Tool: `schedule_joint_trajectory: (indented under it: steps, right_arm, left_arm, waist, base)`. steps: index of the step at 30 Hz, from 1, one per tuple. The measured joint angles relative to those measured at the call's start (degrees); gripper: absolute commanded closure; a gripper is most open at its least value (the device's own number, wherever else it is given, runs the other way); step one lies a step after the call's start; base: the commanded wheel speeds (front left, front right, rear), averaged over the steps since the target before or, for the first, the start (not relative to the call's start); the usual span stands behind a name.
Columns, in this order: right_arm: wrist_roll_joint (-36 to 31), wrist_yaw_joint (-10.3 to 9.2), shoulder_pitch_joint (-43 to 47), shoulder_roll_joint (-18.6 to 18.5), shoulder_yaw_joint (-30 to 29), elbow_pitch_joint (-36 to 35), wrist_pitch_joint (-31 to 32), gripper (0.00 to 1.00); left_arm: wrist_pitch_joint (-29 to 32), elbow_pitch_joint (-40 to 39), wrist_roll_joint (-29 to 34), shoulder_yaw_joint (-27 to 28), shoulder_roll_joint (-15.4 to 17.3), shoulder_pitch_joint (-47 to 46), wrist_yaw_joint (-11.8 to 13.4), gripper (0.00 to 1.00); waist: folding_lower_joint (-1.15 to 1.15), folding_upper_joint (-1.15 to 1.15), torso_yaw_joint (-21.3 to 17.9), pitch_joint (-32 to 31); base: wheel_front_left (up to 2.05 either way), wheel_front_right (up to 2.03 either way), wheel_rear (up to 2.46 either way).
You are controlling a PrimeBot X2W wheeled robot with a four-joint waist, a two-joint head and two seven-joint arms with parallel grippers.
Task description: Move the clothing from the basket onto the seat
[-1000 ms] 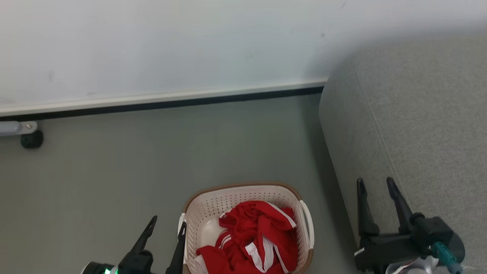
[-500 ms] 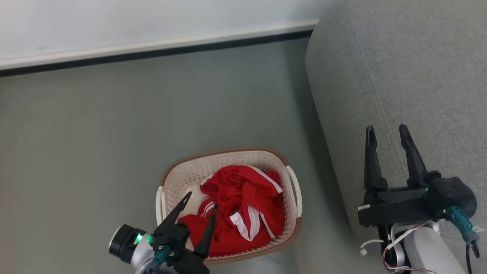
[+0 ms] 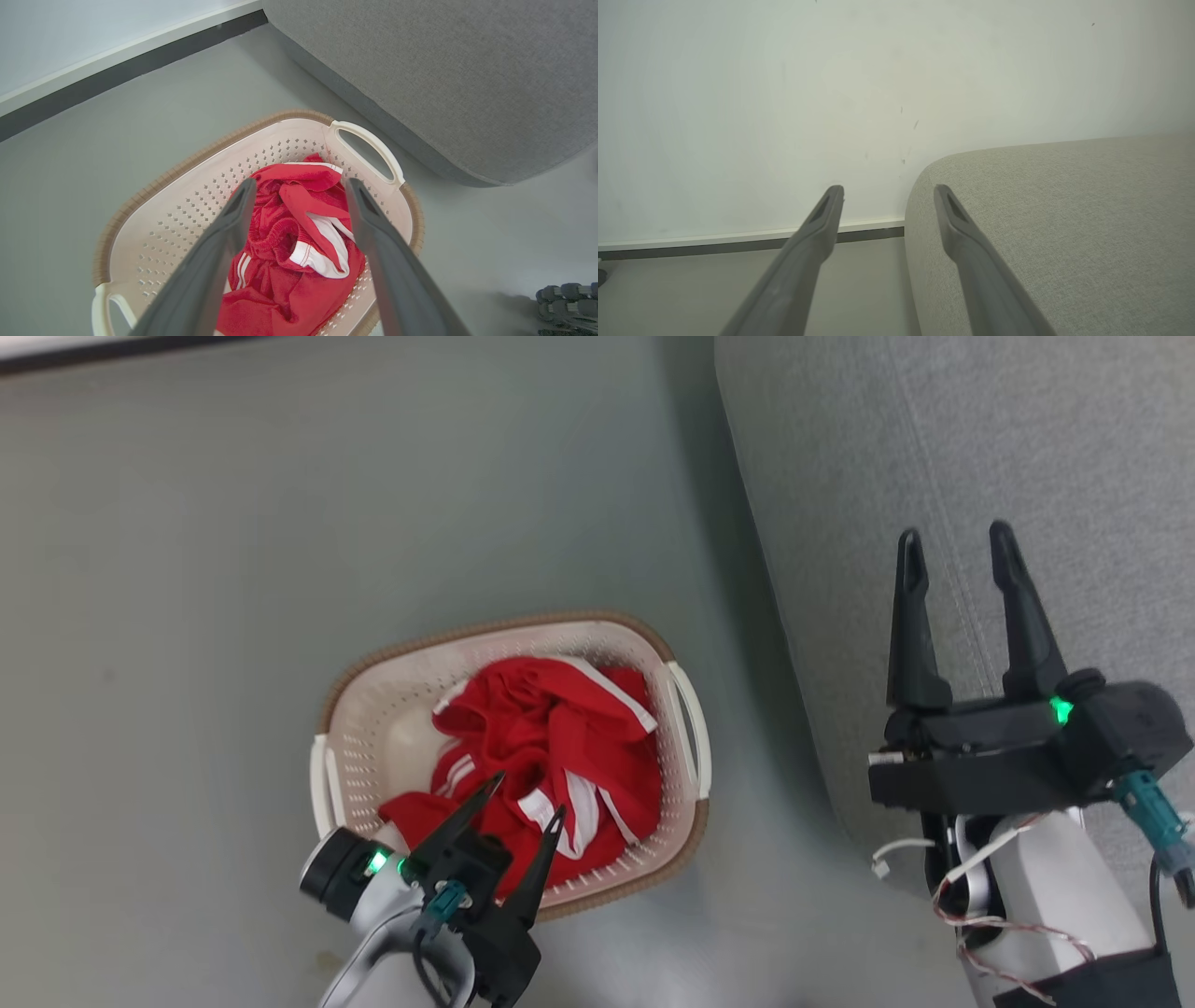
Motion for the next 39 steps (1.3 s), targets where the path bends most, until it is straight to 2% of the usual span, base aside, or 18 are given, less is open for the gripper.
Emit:
schedule_joint_trajectory:
  steps: [12, 26, 39]
  right_arm:
    - [-0.55, -0.01, -6.23, 0.41, 0.47, -2.34, 0.00, 0.00]
    - [-0.55, -0.08, -10.67, 1.14, 0.75, -4.11, 0.00, 0.00]
    - [-0.74, -0.48, -12.35, 1.34, 1.16, -3.34, -0.01, 0.00]
  left_arm:
    - [0.47, 4.54, 2.45, -2.92, -0.21, -6.84, -0.55, 0.00]
    - [0.23, 8.70, 3.48, -2.53, -0.11, -14.97, -0.96, 0.00]
    - [-0.99, 13.15, 3.34, -1.01, 0.26, -18.83, -0.45, 0.00]
  waist:
    - [0.00, 0.00, -2.37, 9.18]
    - [0.00, 0.00, -4.75, 19.52]
    - [-0.01, 0.00, -6.11, 23.73]
  base:
    - [0.00, 0.00, 0.00]
    - [0.00, 0.00, 0.00]
    - [0.00, 0.00, 0.00]
